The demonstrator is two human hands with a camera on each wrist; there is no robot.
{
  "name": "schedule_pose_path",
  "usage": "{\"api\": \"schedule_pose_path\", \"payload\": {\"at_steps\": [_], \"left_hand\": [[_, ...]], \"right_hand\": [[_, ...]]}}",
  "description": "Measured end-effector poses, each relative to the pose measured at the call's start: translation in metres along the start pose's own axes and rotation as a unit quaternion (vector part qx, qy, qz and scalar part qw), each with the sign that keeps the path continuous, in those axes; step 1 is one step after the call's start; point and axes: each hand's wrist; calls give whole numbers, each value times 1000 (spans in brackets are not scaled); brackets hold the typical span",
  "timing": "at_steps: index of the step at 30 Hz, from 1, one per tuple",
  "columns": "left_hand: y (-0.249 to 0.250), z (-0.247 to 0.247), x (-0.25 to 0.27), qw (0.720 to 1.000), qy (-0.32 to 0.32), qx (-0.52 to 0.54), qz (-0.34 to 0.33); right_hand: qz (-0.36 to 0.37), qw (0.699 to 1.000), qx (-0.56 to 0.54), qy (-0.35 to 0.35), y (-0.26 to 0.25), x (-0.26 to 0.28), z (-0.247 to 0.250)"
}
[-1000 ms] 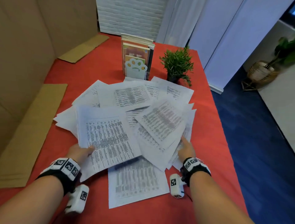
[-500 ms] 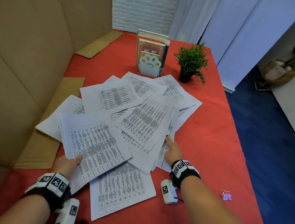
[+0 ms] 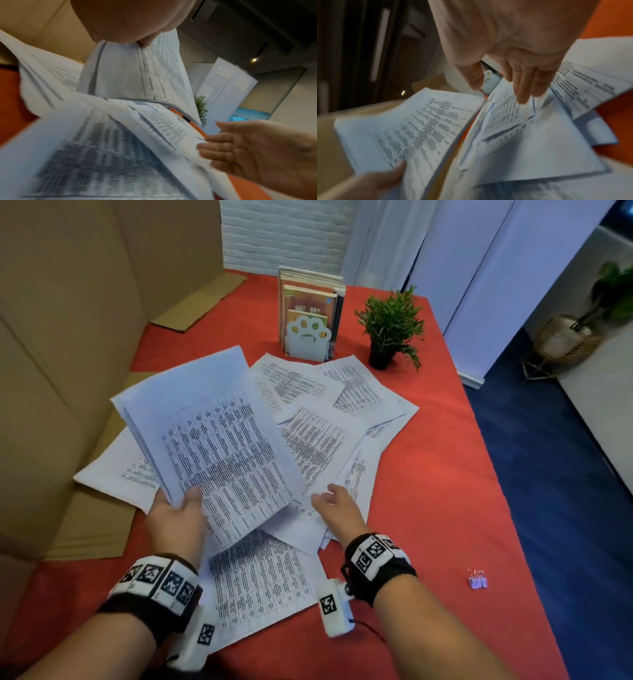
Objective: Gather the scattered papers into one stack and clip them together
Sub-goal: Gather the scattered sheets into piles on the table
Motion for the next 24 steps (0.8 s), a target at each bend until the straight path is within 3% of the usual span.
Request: {"api": "schedule_pose_path", "payload": {"at_steps": [3,6,9,11,13,18,20,22,24], "left_hand": [[11,-24,18,998,-34,39,31],[11,-48,34,994,-98,40,41],[16,-69,56,970,-239,24,38],[16,-80,66,933,-356,30,49],[10,-87,71,910,-408,26,66],[-18,-90,54,936,-344,-53,61],[-27,-88,44,945,-310,-86,55],[-34,-87,34,950,-284,-117,56],[-39,-85,25,952,-267,-140,52]], "right_hand": [[-79,980,-161,-87,0,8,-1],[-56,948,-293,-110,1,17,10],[-21,929,-367,-42,3,18,26],[-29,922,-382,64,9,12,40],[-40,910,-375,171,19,5,58],[-110,858,-339,371,57,-23,115],[-133,847,-292,423,102,-58,139],[-135,835,-292,446,113,-67,156],[-145,836,-311,429,86,-48,168]]}}
Point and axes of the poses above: each hand's wrist, its own x-axis away from the middle knuckle, its own z-axis out of the back of the hand, y = z × x, and after that the axes turned 5 degrees about y, right-handed
